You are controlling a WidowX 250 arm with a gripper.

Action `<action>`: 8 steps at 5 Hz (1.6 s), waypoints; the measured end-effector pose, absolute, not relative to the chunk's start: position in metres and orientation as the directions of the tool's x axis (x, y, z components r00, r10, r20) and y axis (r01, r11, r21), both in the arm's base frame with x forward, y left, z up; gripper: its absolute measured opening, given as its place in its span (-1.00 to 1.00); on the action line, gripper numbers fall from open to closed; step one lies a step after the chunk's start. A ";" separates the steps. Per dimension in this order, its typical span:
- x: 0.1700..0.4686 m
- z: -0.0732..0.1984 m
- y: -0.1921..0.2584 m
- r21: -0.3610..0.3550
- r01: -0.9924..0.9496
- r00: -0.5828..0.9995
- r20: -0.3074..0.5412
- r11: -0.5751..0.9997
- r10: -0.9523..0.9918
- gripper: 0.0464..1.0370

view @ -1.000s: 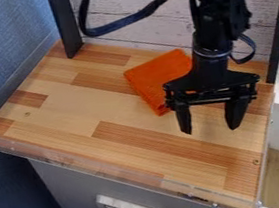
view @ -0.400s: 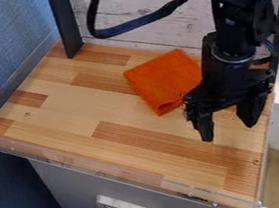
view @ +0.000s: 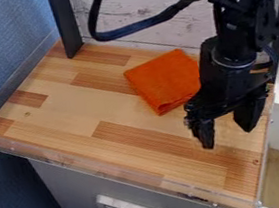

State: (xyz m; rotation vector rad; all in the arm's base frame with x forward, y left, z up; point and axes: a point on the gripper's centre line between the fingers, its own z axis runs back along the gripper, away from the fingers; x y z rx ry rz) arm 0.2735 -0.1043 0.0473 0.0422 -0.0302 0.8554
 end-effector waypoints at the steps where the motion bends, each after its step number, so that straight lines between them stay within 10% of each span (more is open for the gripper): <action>1: 0.266 0.045 -0.105 0.052 -0.765 0.643 0.030 0.642 0.765 0.92; 8: 0.246 0.061 -0.111 -0.041 -0.750 0.661 -0.060 0.660 0.748 0.92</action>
